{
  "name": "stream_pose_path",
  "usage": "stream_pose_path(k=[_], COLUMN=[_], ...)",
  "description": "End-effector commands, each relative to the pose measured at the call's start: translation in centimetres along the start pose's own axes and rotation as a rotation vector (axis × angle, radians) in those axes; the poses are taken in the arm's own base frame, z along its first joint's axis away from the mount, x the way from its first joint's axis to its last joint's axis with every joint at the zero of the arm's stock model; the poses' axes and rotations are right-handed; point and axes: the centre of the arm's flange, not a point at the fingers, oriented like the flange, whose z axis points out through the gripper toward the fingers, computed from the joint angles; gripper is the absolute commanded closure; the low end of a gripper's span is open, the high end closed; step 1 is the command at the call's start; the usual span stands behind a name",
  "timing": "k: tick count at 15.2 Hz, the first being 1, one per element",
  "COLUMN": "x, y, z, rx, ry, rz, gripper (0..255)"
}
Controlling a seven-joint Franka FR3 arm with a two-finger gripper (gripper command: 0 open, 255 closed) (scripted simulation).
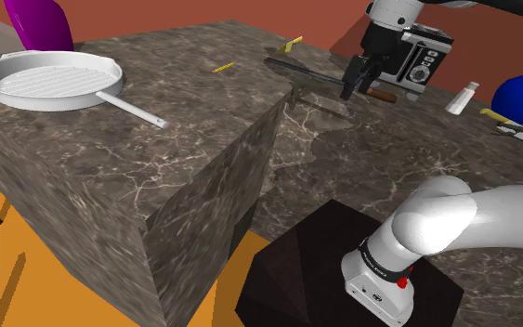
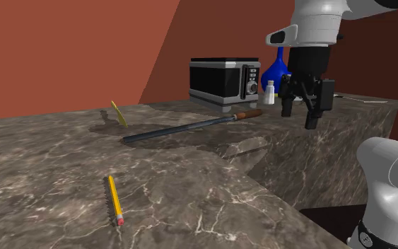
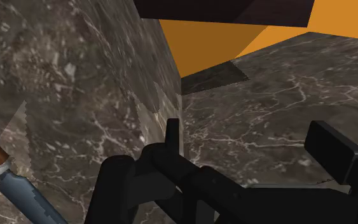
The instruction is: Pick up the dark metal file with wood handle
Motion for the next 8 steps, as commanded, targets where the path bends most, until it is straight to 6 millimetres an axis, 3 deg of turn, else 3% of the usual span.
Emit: stream_pose_path(k=[1,8], x=[0.0,5.8], y=[0.0,6.8], z=[0.0,0.6], rx=[0.000,-0.025], ry=[0.000,-0.008], rz=[0.000,-0.132], gripper=[0,0])
